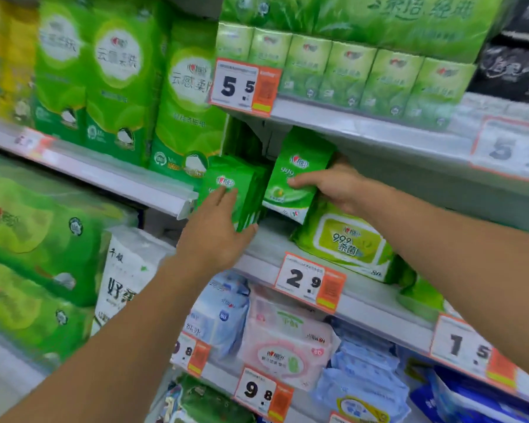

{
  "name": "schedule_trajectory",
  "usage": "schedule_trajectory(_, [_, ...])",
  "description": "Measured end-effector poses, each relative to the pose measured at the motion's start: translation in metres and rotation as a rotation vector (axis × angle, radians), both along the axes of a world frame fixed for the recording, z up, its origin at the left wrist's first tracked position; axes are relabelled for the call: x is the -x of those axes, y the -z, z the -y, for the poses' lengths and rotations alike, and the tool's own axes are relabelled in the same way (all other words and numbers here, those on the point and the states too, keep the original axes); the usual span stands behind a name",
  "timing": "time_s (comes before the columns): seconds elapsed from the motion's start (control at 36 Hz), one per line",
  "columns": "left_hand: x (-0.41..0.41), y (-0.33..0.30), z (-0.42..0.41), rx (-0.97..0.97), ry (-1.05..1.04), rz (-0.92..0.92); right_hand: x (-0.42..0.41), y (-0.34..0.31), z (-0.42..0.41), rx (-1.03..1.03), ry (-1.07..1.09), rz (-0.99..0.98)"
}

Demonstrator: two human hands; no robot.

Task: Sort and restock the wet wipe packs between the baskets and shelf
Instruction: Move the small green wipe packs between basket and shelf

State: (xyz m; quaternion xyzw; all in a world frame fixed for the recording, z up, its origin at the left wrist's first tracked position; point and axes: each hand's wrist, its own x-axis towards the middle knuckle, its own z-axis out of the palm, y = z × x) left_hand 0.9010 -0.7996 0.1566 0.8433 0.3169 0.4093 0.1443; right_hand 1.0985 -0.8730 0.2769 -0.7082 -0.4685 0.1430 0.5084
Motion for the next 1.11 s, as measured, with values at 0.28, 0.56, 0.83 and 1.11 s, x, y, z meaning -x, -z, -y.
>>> schedule_trajectory(0.28, [-0.002,0.015,-0.037,-0.275,-0.047,0.082,-0.069,0.004,-0.080,0.293,0.205,0.323])
schedule_trajectory(0.56, [-0.028,0.035,-0.034,-0.346,-0.195,0.160,-0.092,0.006,-0.098,0.491,0.370,0.519])
schedule_trajectory(0.83, [-0.025,0.042,-0.035,-0.395,-0.180,0.154,-0.097,0.009,-0.111,0.560,0.345,0.645])
schedule_trajectory(1.11, [-0.027,0.042,-0.031,-0.372,-0.197,0.109,-0.103,0.016,-0.119,0.486,0.413,0.728])
